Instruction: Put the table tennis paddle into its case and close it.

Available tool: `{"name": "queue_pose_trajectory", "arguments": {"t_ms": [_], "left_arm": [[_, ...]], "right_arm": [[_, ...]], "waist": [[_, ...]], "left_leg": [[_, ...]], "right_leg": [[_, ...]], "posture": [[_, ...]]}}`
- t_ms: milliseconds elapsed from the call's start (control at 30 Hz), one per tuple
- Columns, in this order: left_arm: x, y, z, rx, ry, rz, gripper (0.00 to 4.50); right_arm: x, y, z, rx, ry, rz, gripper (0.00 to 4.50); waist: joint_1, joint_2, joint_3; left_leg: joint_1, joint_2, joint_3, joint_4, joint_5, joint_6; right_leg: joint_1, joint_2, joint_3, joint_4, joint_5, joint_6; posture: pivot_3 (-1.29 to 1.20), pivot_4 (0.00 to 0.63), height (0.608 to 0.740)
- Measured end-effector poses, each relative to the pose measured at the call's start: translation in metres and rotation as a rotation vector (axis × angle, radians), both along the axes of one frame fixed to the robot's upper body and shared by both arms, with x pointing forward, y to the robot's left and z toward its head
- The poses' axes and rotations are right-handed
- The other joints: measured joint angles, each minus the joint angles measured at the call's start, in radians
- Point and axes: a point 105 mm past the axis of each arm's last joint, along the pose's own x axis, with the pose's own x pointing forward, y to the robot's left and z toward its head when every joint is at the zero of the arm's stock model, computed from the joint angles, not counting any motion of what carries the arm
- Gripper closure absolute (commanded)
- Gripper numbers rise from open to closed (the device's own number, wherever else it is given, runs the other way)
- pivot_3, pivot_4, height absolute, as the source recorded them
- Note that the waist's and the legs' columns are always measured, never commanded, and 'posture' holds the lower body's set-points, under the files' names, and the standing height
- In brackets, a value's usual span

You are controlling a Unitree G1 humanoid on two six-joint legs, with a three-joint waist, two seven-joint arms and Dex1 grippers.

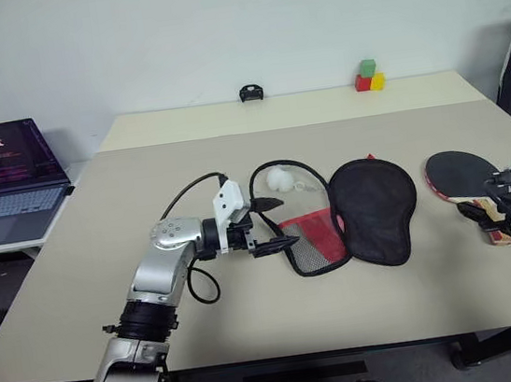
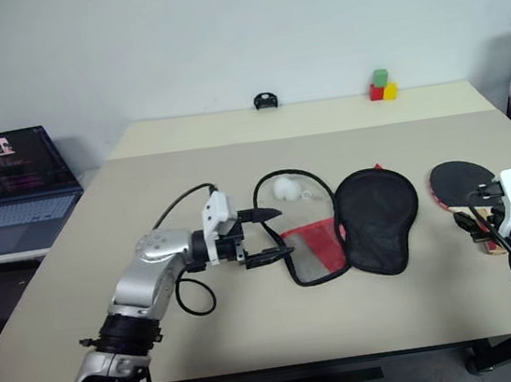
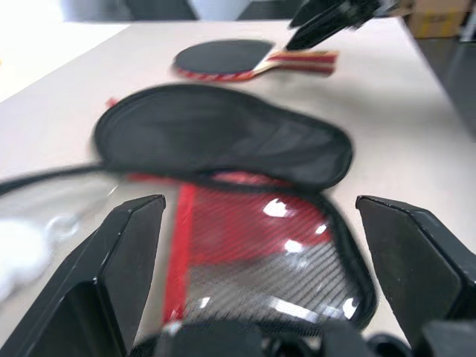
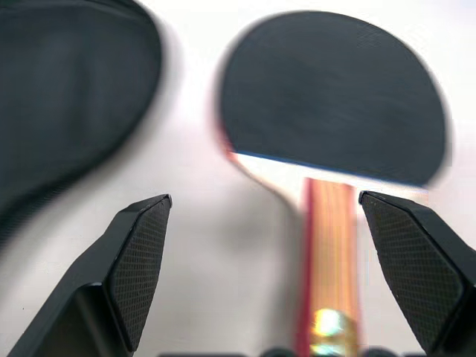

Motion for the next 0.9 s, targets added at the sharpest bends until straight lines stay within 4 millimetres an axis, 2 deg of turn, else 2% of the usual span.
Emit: {"name": "queue_pose_trajectory", "arguments": {"t_ms": [167,367,633,900], "left_arm": [[-0.003,-0.021,0.022,-0.028,-0.048,-0.087,0.00],[-0.008,-0.036,0.025,-0.033,-0.055,-0.149,0.00],[-0.004,-0.035,0.021,-0.028,-0.048,-0.138,0.00],[-0.003,-0.033,0.020,-0.025,-0.051,-0.128,0.00]], "right_arm": [[-0.001,-0.016,-0.016,0.040,0.035,-0.051,0.06],[0.010,-0.022,-0.024,0.085,0.045,-0.061,0.06],[0.030,-0.017,-0.031,0.042,0.061,-0.023,0.06],[0.037,-0.015,-0.036,0.002,0.089,-0.013,0.06]], "waist": [[-0.001,0.000,0.000],[-0.004,0.000,0.000],[-0.003,0.000,0.000],[-0.005,0.000,0.000]], "left_leg": [[0.000,0.000,0.001,0.000,0.000,0.000],[0.001,0.000,0.002,0.000,0.001,0.001],[0.001,0.000,0.002,0.000,0.001,0.001],[0.003,0.000,0.002,0.001,0.001,0.001]], "right_leg": [[0.001,0.000,0.000,0.000,0.000,0.000],[0.001,0.000,0.000,0.001,0.000,0.000],[0.001,0.000,0.000,0.000,0.000,0.000],[0.003,0.000,0.000,0.000,0.000,0.000]], "posture": [[0.00,0.150,0.740],[0.00,0.150,0.740],[0.00,0.150,0.740],[0.00,0.150,0.740]]}}
